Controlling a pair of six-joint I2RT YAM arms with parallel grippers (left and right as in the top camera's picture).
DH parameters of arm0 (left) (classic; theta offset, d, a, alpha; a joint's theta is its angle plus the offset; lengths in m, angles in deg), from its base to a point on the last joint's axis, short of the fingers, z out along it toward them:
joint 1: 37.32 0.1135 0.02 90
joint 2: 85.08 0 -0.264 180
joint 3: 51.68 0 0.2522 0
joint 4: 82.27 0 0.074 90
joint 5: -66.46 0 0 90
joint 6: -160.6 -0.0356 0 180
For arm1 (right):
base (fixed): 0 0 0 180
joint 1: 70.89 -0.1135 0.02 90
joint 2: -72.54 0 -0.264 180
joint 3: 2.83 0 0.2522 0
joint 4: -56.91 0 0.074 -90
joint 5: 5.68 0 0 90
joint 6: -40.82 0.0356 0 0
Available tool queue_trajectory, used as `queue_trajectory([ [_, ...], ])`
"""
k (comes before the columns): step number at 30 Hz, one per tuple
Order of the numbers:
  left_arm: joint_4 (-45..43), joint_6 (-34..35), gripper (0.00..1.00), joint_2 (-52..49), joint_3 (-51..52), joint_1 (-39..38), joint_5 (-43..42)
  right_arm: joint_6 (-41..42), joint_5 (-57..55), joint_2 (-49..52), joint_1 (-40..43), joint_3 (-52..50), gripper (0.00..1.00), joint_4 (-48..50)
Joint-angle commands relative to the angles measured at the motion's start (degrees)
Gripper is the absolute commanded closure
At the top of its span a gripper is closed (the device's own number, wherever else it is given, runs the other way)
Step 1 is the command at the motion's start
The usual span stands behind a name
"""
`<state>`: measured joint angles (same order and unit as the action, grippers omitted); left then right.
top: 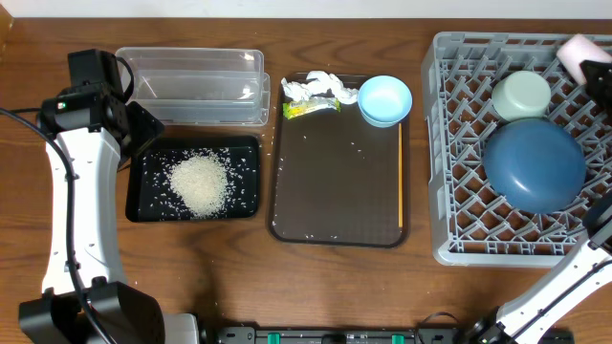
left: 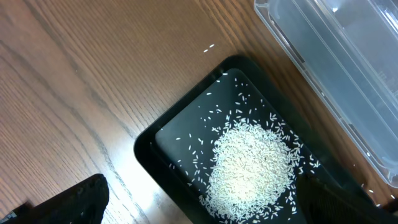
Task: Sort waste into correct bins and load items into the dishwasher rack
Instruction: 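Carry the pink cup with the right gripper to the rack's back-right corner, then lower the pink cup into the rack and open the right gripper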
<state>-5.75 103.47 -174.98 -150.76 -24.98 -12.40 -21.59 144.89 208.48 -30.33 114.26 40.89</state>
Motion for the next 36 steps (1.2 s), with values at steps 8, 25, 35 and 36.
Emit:
queue_trajectory([
  [8, 0.17, 0.46, 0.02, -0.2, -1.16, 0.2, 0.94, 0.66, -0.61, -8.2, 1.11, 0.04, 0.65, -3.45],
  [25, 0.17, 0.46, 0.03, -0.2, -1.16, 0.2, 0.94, 0.15, -14.25, -22.16, 0.87, 0.04, 0.37, -14.84],
  [35, 0.17, 0.46, 0.02, -0.2, -1.16, 0.2, 0.94, -10.6, -29.4, -22.14, -6.49, 0.04, 0.34, -17.2],
  [36, 0.17, 0.46, 0.02, -0.2, -1.16, 0.2, 0.94, -11.52, -31.45, -22.14, -7.74, 0.04, 0.36, -17.0],
])
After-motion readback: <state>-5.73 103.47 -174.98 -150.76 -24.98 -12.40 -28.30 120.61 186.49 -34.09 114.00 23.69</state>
